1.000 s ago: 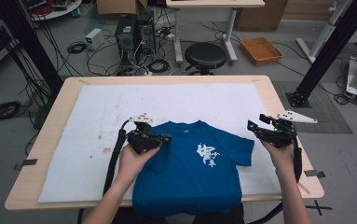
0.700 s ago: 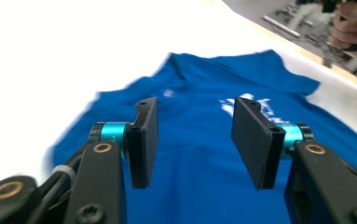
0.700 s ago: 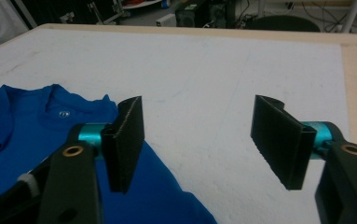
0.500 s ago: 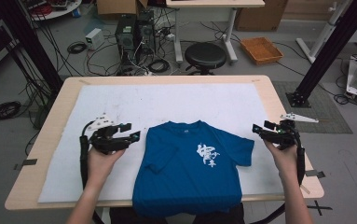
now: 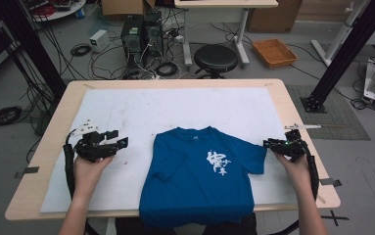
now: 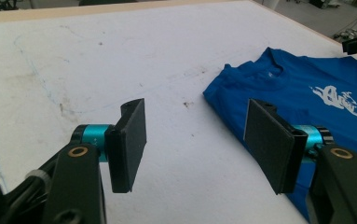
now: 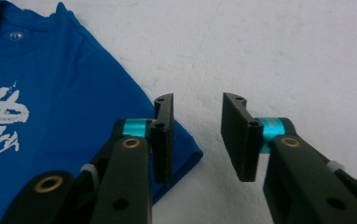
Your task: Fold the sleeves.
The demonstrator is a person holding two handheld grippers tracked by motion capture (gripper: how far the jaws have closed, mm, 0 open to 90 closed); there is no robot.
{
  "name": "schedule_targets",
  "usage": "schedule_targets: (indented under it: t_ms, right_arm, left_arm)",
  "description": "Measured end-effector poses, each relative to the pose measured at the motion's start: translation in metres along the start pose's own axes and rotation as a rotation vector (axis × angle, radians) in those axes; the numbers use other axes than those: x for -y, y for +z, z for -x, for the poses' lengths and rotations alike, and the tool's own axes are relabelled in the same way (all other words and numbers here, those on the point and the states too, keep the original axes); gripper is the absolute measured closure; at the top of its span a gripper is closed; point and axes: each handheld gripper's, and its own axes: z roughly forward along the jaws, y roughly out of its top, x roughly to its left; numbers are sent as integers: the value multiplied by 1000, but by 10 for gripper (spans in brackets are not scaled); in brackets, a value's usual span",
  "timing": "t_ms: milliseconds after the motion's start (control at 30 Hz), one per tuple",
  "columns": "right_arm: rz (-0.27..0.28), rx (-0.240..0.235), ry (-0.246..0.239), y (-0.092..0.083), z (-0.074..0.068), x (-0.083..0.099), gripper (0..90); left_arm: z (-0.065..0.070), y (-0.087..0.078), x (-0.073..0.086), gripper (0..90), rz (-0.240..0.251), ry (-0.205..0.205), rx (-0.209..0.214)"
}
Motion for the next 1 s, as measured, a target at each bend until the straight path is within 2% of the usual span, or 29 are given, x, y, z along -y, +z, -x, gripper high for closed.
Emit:
schedule_targets:
  t_ms: [233, 333, 367, 400, 433, 500, 667, 700, 733, 767, 800, 900, 933, 967, 1000]
  right_arm:
    - [-14, 9, 9, 0, 0, 2, 685]
    - [-36, 20, 9, 2, 0, 3, 707]
    - [-41, 22, 4, 3, 0, 3, 723]
    - [-46, 23, -6, 3, -2, 3, 798]
    - [-48, 20, -14, 3, -3, 3, 833]
    - [-39, 6, -30, 2, -5, 2, 891]
    - [3, -23, -45, -6, -17, -4, 895]
    - [15, -46, -57, -10, -27, -9, 895]
    - [15, -46, -57, -10, -27, -9, 895]
    - [16, -56, -70, -10, -35, -11, 894]
    - [16, -75, -101, -10, -53, -17, 894]
    - [6, -84, -154, -7, -84, -24, 894]
    - [6, -84, -154, -7, -84, -24, 894]
    - [4, -84, -173, -5, -95, -26, 894]
    - [-4, -87, -206, 1, -118, -31, 894]
  left_arm:
    - [-1, 2, 1, 391, -7, -3, 7]
    - [-1, 2, 1, 391, -8, -4, 8]
    - [-1, 2, 1, 391, -7, -4, 10]
    - [0, 1, 0, 390, -7, -3, 10]
    - [0, 1, 0, 390, -7, -2, 13]
    - [1, 2, 0, 391, -4, -6, 13]
    - [0, 2, -1, 391, -1, -9, 20]
    - [0, 2, -1, 390, 0, -7, 21]
    - [0, 2, -1, 390, 4, -14, 23]
    - [-1, 3, -1, 391, 7, -20, 28]
    - [-1, 4, -2, 390, 17, -39, 40]
    - [-1, 4, -3, 390, 17, -35, 43]
    - [0, 5, -4, 390, 17, -33, 44]
    - [0, 6, -5, 390, 19, -33, 48]
    - [1, 6, -5, 390, 18, -32, 52]
